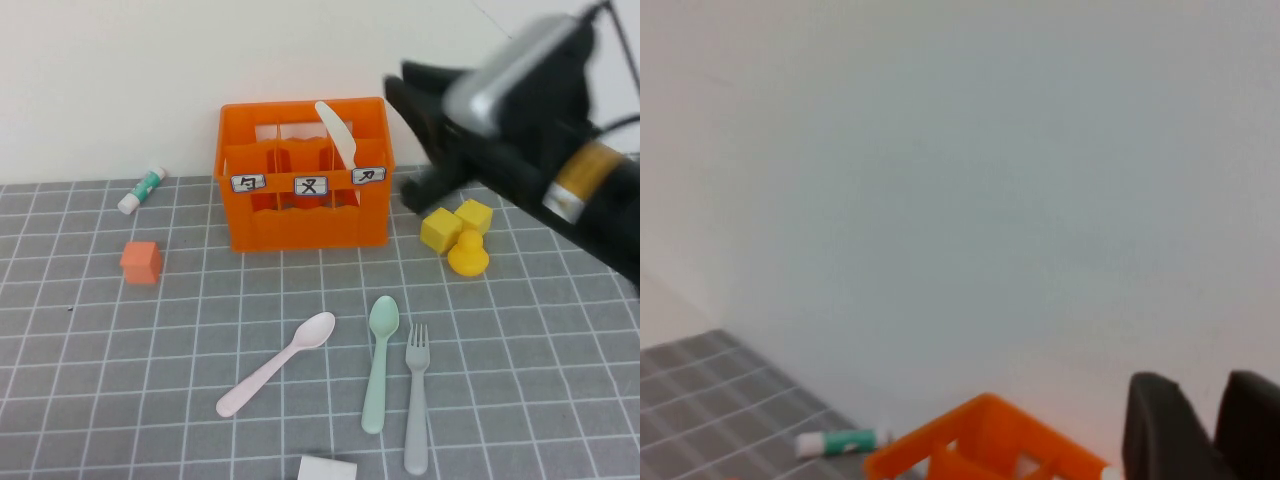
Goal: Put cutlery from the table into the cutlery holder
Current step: Pick up the spoon
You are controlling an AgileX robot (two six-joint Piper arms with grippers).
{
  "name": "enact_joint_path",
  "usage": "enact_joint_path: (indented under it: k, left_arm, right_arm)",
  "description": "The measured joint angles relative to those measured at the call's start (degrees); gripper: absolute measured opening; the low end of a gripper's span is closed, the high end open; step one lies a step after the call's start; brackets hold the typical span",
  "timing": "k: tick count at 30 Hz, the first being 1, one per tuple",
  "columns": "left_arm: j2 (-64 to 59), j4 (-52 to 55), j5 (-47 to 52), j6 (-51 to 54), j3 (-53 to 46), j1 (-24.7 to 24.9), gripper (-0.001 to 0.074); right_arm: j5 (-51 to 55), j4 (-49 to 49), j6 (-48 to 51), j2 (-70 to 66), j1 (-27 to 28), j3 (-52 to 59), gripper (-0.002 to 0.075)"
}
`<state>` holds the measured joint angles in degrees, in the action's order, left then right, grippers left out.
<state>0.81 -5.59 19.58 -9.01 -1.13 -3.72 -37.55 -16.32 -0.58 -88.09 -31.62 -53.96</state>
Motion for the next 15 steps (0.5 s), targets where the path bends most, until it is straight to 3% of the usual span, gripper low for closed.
enact_joint_path:
  k: [10, 15]
  left_arm:
    - [0.0, 0.0, 0.0, 0.0, 0.0, 0.0, -0.0001]
    - [0.0, 0.0, 0.0, 0.0, 0.0, 0.0, -0.0001]
  right_arm:
    - [0.69, -18.09, -11.17, 24.8, 0.0, 22.65, 0.0101]
    - [-0.74, -19.98, -18.03, 33.44, 0.0, 31.96, 0.01]
